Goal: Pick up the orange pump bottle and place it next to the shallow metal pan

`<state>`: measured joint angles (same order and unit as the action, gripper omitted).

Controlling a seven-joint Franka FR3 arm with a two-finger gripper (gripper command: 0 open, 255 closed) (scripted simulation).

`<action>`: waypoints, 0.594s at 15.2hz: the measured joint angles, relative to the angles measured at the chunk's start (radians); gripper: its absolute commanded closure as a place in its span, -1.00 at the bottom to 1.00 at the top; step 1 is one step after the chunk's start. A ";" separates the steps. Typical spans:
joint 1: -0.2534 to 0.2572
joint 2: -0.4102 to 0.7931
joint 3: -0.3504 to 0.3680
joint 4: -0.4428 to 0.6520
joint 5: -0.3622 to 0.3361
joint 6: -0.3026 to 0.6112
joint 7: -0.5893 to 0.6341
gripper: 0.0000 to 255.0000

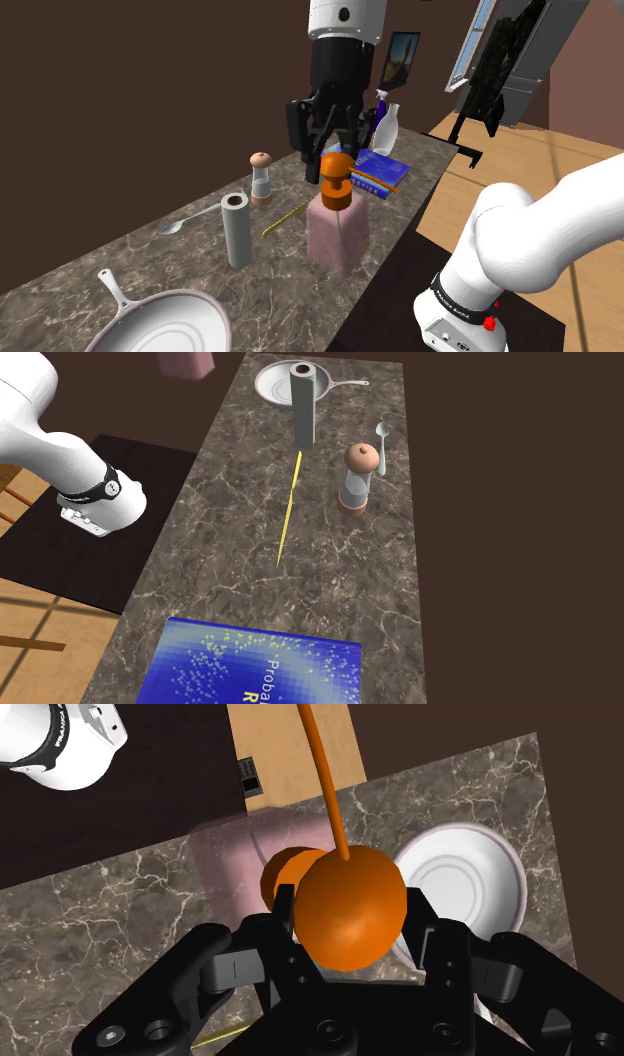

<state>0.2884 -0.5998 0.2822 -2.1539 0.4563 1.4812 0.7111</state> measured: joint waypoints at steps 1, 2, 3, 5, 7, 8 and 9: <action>0.000 -0.005 0.001 -0.017 0.001 0.011 -0.005 1.00; 0.001 -0.008 0.004 -0.032 0.003 0.023 -0.008 1.00; 0.002 -0.012 0.007 -0.052 0.006 0.038 -0.012 1.00; 0.002 -0.017 0.008 -0.077 0.007 0.057 -0.022 1.00; 0.003 -0.020 0.013 -0.104 0.011 0.080 -0.028 1.00; 0.004 -0.024 0.016 -0.120 0.014 0.093 -0.031 1.00; 0.004 -0.023 0.019 -0.135 0.015 0.107 -0.036 1.00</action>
<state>0.2928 -0.6228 0.3008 -2.2885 0.4718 1.5880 0.6746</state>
